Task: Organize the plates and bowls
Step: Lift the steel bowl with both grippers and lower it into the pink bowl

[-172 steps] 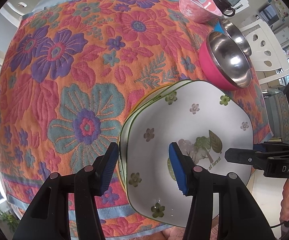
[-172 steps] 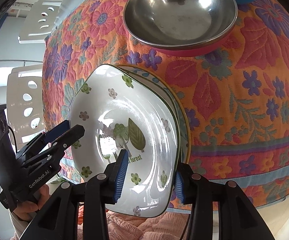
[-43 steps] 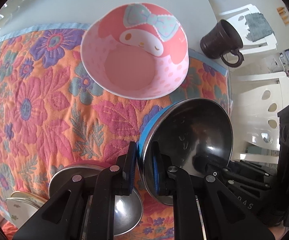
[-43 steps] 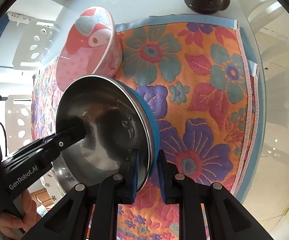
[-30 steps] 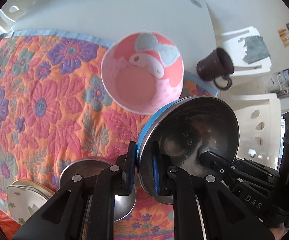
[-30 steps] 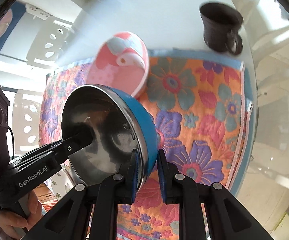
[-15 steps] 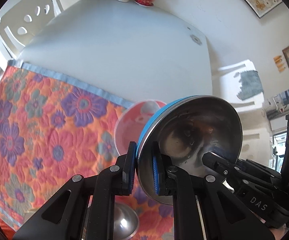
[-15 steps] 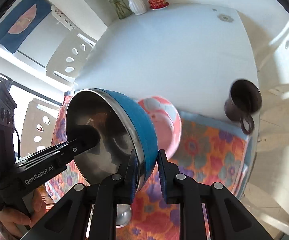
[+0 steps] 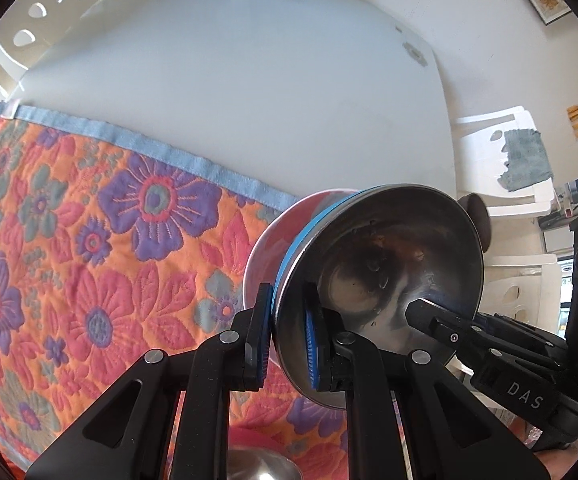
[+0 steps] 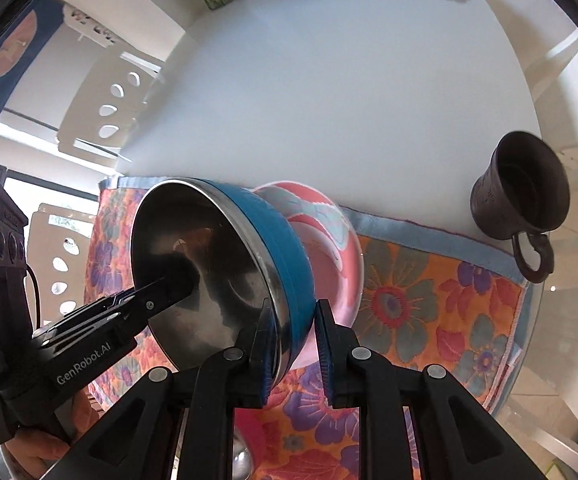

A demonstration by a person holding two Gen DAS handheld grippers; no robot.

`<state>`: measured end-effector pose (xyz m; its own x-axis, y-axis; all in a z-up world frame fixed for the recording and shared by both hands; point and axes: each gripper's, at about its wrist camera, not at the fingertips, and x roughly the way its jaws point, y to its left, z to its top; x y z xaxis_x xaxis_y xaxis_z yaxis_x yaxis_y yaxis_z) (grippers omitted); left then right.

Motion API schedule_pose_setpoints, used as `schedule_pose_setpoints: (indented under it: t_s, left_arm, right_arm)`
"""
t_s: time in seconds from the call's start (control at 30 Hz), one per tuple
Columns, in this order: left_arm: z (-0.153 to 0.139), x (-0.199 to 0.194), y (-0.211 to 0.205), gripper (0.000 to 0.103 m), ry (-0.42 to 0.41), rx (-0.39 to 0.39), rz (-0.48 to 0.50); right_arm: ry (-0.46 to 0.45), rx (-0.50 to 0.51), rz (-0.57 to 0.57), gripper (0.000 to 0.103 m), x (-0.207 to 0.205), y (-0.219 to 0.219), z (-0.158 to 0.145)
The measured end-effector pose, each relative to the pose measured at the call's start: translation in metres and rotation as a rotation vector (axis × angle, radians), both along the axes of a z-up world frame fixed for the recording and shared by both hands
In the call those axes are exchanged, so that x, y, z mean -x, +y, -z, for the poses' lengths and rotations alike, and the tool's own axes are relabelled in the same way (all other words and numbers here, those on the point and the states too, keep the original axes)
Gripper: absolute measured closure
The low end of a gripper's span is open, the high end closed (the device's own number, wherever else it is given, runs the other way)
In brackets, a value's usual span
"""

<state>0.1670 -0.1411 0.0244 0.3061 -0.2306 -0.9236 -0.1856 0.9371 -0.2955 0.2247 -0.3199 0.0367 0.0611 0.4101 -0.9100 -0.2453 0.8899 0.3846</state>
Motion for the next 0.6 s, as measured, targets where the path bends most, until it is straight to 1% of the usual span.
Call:
schedule_pose_setpoints:
  t_s: [0.1, 0.27, 0.43, 0.6]
  left_arm:
    - [0.011, -0.004, 0.001, 0.091, 0.021, -0.001, -0.002]
    - [0.019, -0.009, 0.002, 0.091, 0.038, -0.013, 0.005]
    - [0.025, -0.012, 0.001, 0.091, 0.051, -0.03, 0.016]
    - [0.033, -0.014, -0.003, 0.091, 0.068, -0.038, 0.044]
  right_arm:
    - [0.027, 0.002, 0.003, 0.085, -0.005, 0.0, 0.013]
    - [0.053, 0.022, -0.002, 0.085, -0.014, 0.004, 0.028]
    - [0.073, 0.022, 0.002, 0.085, -0.018, 0.005, 0.039]
    - [0.07, 0.029, 0.004, 0.085, -0.018, 0.005, 0.042]
